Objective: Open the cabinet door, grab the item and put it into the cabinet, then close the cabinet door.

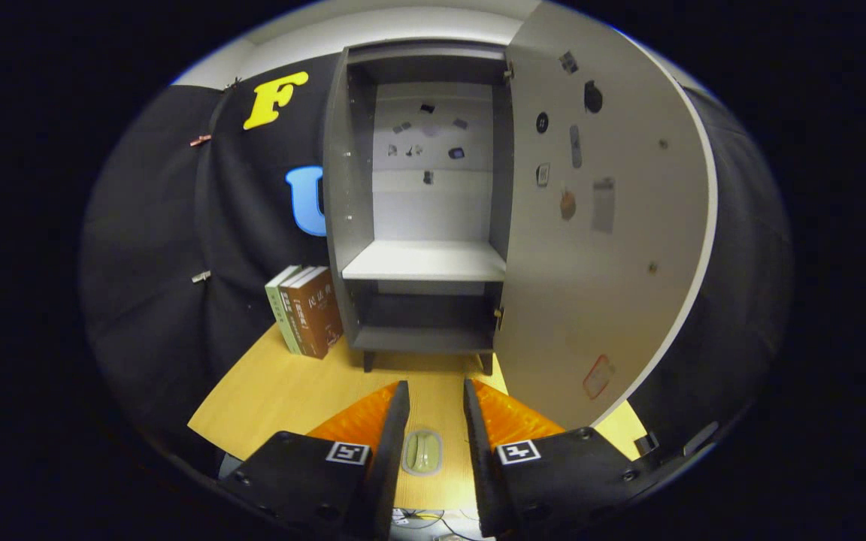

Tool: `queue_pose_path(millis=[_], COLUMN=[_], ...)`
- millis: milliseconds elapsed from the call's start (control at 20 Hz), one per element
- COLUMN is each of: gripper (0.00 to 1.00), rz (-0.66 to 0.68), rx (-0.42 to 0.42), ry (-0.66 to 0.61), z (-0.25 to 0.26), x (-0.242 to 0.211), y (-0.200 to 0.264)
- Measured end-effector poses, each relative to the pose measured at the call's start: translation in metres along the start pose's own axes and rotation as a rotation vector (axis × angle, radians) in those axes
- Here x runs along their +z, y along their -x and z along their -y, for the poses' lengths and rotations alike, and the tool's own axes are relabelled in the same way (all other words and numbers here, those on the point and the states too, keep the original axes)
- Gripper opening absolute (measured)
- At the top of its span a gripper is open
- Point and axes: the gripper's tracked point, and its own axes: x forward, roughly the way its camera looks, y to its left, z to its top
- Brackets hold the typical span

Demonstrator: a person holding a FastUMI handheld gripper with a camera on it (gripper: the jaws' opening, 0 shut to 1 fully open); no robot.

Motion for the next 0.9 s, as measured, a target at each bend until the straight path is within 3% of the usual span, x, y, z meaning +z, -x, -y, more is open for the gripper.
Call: queue_pose_path(millis=[200, 550, 900], gripper=[0.51, 0.51, 0.5], rz=[-0.159, -0.387, -0.549], rx=[0.044, 0.077, 0.055], ry=[-0.05, -0.009, 0.001], z=[-0.025, -0.04, -0.025], x=[-0.053, -0.144, -0.209], y=[-0.02, -0.083, -0.139])
